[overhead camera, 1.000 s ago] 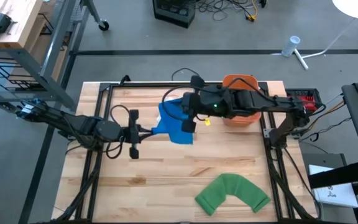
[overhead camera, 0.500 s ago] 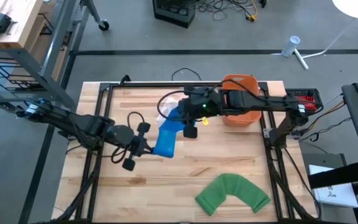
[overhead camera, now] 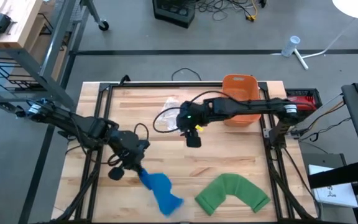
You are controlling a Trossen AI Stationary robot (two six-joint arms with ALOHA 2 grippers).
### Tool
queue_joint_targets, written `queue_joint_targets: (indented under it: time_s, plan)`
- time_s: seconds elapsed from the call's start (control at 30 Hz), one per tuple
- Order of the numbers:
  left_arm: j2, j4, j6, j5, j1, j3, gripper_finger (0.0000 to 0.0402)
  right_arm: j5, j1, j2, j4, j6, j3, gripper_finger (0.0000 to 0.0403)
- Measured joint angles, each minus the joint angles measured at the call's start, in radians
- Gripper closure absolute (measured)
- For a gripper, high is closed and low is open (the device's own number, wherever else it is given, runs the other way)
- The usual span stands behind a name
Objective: Roll bandage
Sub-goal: Roll the blue bandage
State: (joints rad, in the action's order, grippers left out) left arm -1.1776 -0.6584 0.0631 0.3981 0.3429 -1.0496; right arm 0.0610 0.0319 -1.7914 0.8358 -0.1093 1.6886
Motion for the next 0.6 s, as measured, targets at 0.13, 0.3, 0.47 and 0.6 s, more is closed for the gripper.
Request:
queue_joint_targets:
  time_s: [0.13, 0.3, 0.47, 0.6]
  plan:
    - [-0.024, -0.059, 0.122, 0.175, 0.009, 0.003, 0.0401, 0.056, -0.001, -0.043, 0.015, -0.008, -0.008, 0.0206]
    - [-0.060, -0.235, 0.268, 0.234, 0.008, 0.003, 0.0401, 0.157, -0.012, -0.088, -0.017, -0.025, -0.008, 0.0210]
    - [-0.095, -0.399, 0.310, 0.303, -0.008, 0.004, 0.0401, 0.157, -0.026, -0.109, -0.102, -0.055, -0.008, 0.0218]
    - [-0.118, -0.388, 0.379, 0.437, -0.012, 0.004, 0.0401, 0.157, -0.044, -0.115, -0.166, -0.095, -0.008, 0.0226]
